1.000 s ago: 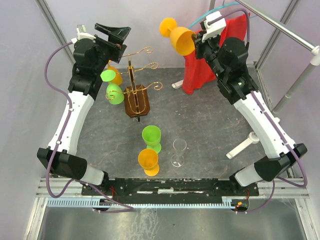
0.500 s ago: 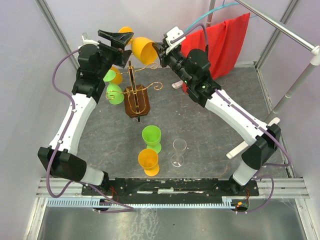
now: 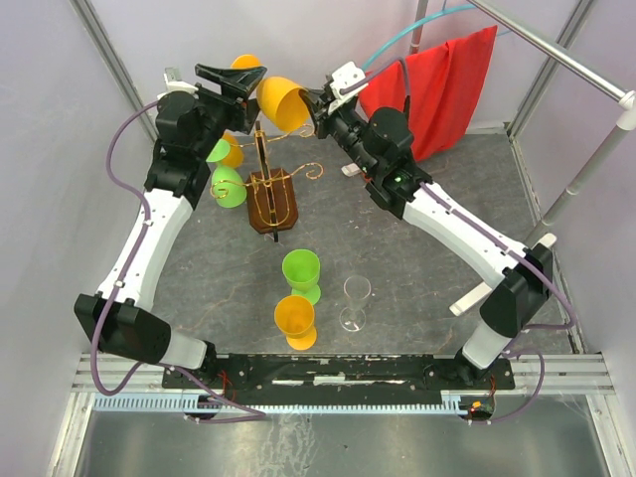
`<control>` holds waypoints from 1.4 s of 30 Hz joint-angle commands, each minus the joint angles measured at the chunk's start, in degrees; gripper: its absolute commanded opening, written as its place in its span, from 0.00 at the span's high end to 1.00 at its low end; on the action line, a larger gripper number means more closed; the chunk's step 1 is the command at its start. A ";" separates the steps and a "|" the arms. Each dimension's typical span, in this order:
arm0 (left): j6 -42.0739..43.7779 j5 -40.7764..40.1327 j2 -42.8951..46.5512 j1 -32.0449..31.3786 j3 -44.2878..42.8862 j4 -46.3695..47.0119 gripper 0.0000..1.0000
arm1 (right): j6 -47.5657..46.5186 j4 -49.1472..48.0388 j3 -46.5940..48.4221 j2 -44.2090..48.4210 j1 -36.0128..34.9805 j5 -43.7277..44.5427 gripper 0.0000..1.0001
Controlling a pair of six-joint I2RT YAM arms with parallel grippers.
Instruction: Place the wine glass upside down on the wine glass rack
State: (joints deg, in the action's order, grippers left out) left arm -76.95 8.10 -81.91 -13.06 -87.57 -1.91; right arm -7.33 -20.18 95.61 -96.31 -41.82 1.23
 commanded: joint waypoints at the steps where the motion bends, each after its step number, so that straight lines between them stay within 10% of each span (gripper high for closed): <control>1: -1.89 0.53 0.75 -0.45 0.04 3.84 0.17 | 1.54 -5.58 -0.73 2.87 -0.95 -1.06 0.99; 16: -0.43 -2.37 1.05 -0.48 1.31 3.32 0.39 | -3.00 -6.45 -3.59 4.21 -4.14 1.63 0.99; 28: -0.09 -1.02 -0.33 -0.56 0.91 3.97 0.82 | -7.43 -5.69 -2.72 3.08 -6.37 3.89 0.93; 42: 14.71 -0.59 0.05 2.39 -0.03 9.77 0.97 | -8.05 3.31 -8.12 10.13 -6.52 9.65 0.28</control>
State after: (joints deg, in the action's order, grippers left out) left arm -72.14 5.69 -82.59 -12.60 -85.91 2.44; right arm -14.85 -19.64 89.25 -91.96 -48.01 7.29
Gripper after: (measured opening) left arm 0.226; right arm 0.646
